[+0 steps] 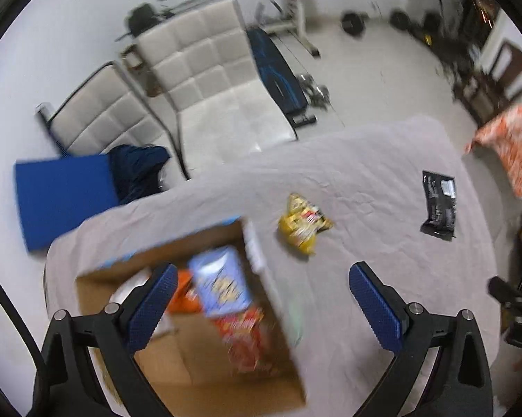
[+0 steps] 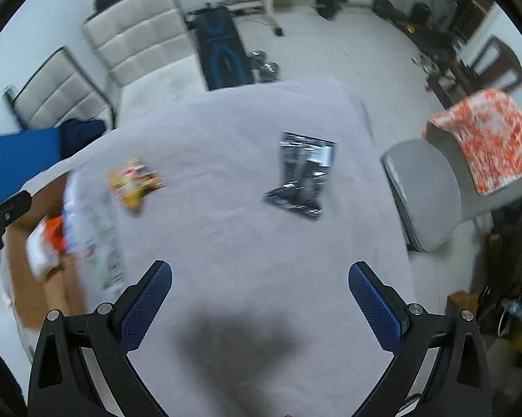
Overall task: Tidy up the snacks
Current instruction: 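Grasp the yellow panda snack bag with the left tool while the right grasps the black pouch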
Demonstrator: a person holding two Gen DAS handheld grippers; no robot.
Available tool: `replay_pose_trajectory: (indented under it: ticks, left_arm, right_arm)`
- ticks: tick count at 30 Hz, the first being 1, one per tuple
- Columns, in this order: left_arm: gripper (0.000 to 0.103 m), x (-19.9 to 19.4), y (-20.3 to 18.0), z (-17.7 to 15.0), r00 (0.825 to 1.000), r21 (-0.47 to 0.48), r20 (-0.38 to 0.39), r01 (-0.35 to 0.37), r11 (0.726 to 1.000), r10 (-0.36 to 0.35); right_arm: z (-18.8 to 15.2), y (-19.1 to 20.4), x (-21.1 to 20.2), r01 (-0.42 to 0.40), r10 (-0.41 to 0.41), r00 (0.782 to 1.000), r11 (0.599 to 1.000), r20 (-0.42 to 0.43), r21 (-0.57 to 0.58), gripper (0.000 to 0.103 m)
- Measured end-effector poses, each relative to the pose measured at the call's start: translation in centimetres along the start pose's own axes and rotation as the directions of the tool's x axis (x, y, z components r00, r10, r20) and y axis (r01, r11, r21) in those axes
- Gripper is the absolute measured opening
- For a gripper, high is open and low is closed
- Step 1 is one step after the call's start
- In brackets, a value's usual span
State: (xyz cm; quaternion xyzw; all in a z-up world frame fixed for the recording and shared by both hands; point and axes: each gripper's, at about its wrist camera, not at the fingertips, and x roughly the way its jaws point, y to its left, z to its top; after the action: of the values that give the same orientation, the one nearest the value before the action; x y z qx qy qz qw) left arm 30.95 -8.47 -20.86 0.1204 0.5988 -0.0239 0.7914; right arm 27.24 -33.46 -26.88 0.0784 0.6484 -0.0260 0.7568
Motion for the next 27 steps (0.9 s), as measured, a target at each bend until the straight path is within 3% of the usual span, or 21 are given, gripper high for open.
replay_pose_trajectory:
  ticks: [4, 10, 13, 16, 18, 21, 23, 24, 27]
  left_arm:
    - [0.101, 6.7, -4.0, 3.9, 0.992, 0.147, -0.115, -0.042, 0.988, 0.060]
    - [0.100, 15.4, -6.6, 5.8, 0.954, 0.266, -0.283, -0.019, 0.964, 0.097]
    - [0.091, 19.0, -6.9, 5.8, 0.924, 0.287, -0.365, -0.007, 0.958, 0.116]
    - [0.059, 21.6, -7.3, 5.6, 0.898, 0.300, -0.423, 0.011, 0.954, 0.122]
    - [0.051, 22.7, -7.7, 5.1, 0.881, 0.292, -0.457, 0.017, 0.956, 0.124]
    - [0.050, 22.6, -8.0, 4.7, 0.887, 0.234, -0.455, 0.028, 0.972, 0.084]
    - [0.050, 22.0, -7.7, 4.3, 0.890, 0.123, -0.455, 0.056, 0.991, 0.006]
    - [0.050, 21.8, -7.6, 4.1, 0.891, 0.077, -0.454, 0.065, 0.995, -0.023]
    - [0.050, 21.0, -7.4, 2.8, 0.889, -0.091, -0.437, 0.107, 0.990, -0.136]
  right_arm:
    - [3.1, -5.1, 5.6, -0.040, 0.046, 0.994, 0.997, -0.098, 0.068, 0.103]
    - [6.4, -8.3, 11.4, -0.039, 0.052, 0.981, 0.997, -0.186, 0.073, 0.103]
    - [7.8, -8.2, 14.4, -0.045, 0.057, 0.972, 0.997, -0.227, 0.059, 0.103]
    - [8.8, -7.7, 16.6, -0.051, 0.063, 0.963, 0.997, -0.262, 0.052, 0.103]
    - [9.4, -7.6, 18.1, -0.049, 0.064, 0.957, 0.997, -0.281, 0.061, 0.103]
    - [10.3, -7.6, 20.7, -0.054, 0.087, 0.947, 0.992, -0.310, 0.113, 0.102]
    - [10.7, -7.6, 22.1, -0.052, 0.098, 0.940, 0.988, -0.326, 0.148, 0.095]
    - [10.7, -7.6, 22.7, -0.045, 0.096, 0.936, 0.987, -0.338, 0.155, 0.082]
    - [10.6, -7.1, 23.1, -0.001, 0.046, 0.940, 0.991, -0.339, 0.131, 0.063]
